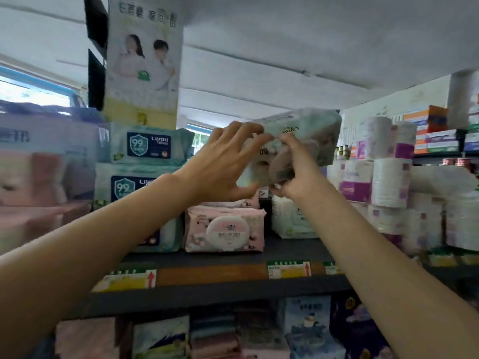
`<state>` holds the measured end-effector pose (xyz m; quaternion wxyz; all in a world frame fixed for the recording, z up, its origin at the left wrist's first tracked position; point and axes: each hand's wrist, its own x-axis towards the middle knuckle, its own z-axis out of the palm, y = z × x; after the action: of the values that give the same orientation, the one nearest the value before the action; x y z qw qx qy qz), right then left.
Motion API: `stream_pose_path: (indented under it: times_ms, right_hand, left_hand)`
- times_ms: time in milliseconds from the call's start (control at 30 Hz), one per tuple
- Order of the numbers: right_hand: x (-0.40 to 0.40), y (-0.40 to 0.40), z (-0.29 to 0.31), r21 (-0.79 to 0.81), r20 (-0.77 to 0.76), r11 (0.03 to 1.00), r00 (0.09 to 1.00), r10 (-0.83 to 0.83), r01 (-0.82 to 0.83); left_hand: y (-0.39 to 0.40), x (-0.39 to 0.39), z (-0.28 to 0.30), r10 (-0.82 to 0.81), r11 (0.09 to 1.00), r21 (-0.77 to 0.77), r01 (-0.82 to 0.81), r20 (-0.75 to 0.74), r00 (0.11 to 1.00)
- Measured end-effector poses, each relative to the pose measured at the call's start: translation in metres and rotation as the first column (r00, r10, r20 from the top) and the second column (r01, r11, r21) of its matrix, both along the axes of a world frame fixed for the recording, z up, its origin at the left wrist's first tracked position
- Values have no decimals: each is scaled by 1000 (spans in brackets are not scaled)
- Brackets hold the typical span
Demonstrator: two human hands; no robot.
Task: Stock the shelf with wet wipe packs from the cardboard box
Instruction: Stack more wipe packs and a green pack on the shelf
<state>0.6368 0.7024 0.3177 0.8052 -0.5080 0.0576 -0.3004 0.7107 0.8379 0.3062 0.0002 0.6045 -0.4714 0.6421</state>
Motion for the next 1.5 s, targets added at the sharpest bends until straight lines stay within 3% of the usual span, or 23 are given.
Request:
stream_pose_path:
  times_ms: [67,100,133,200,267,333,467,600,700,767,833,900,1033,1100,1200,1267,1367,1433,1500]
  right_hand:
    - [25,-6,-10,-252,73,944,977,-201,213]
    - [33,-8,-15,-415,156,856,951,-267,309]
    - [37,-5,-18,-594,245,711,926,-287,377]
    - [40,8,-22,-827,405,311,880,-249,469]
    - [45,32,-28,-869,495,-84,854,-161,488]
    - [56,59,-38,-824,490,-354,870,-56,442]
    - [87,90,-62,-713,447,-560,889,100,422]
    - [108,115,-81,-561,472,-707,868,154,430]
    - [117,127,-92,-548,444,-715,876,190,433]
    - [123,127,-92,-568,297,-751,935,194,337]
    - [125,123,-83,-597,161,-772,975,150,217]
    - [121,111,-71,-679,51,-728,995,82,95]
    - [114,92,-65,-756,-59,-653,998,-5,-48]
    - [111,92,-69,-797,-137,-591,990,-23,-123]
    - [105,94,-65,-821,-220,-528,974,-56,-216]
    - [102,97,-57,-874,-220,-436,975,-36,-213]
    - [102,99,-42,-985,-26,-169,1000,3,-25]
    - [109,99,-28,-991,121,-54,993,-14,120]
    - [118,96,-13,-978,207,10,976,-65,208]
  left_hand:
    - [38,11,-8,15,995,-96,-27,-126,992]
    - [57,17,-10,42,986,-155,-67,-163,986]
    - [73,22,-13,54,973,-209,-100,-215,975]
    - [96,27,-13,11,948,-297,-111,-319,948]
    - [110,29,-13,-18,940,-321,-111,-373,928]
    - [120,31,-16,17,959,-249,-134,-421,907]
    - [144,41,-32,228,967,22,-254,-522,822]
    - [166,55,-53,305,952,216,-215,-680,667]
    - [173,62,-55,428,904,371,-215,-759,491]
    - [169,68,-54,566,824,512,-243,-730,383]
    - [163,71,-50,638,770,582,-263,-691,340]
    - [161,72,-45,663,748,612,-255,-688,295]
    - [165,72,-44,704,706,672,-225,-700,121]
    - [167,76,-49,753,655,700,-285,-635,172]
    - [167,79,-55,775,630,695,-346,-537,333]
    - [168,80,-54,767,636,697,-331,-522,374]
    - [171,76,-35,599,798,588,-134,-750,281]
    - [172,79,-16,410,910,405,-93,-839,359]
    - [171,90,-2,295,955,267,-128,-821,489]
